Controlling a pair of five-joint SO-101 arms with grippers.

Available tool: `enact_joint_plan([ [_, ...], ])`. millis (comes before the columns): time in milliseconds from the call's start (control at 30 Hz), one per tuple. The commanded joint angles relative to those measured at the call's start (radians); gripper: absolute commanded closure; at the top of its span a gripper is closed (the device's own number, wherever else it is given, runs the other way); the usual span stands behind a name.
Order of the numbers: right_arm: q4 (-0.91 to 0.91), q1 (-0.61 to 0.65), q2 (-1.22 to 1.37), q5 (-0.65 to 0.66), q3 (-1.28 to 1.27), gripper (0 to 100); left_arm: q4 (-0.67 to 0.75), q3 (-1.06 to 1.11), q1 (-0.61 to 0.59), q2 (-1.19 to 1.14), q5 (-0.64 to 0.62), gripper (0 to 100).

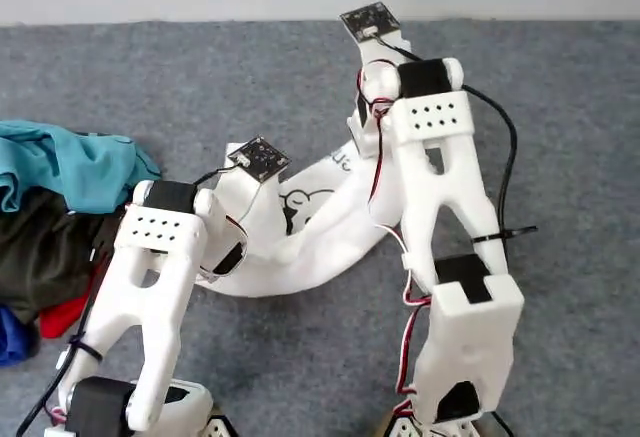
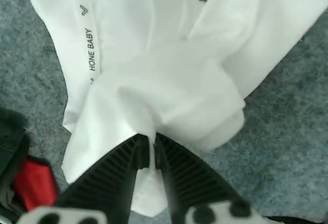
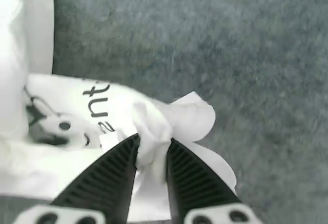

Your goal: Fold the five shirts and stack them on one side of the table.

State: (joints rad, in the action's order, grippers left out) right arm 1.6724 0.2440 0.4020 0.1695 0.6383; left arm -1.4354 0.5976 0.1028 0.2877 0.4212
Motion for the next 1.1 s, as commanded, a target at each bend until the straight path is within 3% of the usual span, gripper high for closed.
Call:
enact_joint_plan([
  [0,0.128,-0.018,-0.058,-0.003,0.029,99.0,0.009,-0.001,-0.006,0.032,0.009,98],
  [300,0.122,-0.021,-0.045,0.025,-0.252,98.6,0.009,0.002,-0.006,0.029,0.009,98],
  [533,0.119,-0.007,-0.051,0.054,-0.299,80.0,0.009,0.004,-0.006,0.029,0.009,98],
  [1067,0.113,0.033,-0.041,0.051,-0.321,79.8,0.009,0.005,-0.006,0.029,0.009,98],
])
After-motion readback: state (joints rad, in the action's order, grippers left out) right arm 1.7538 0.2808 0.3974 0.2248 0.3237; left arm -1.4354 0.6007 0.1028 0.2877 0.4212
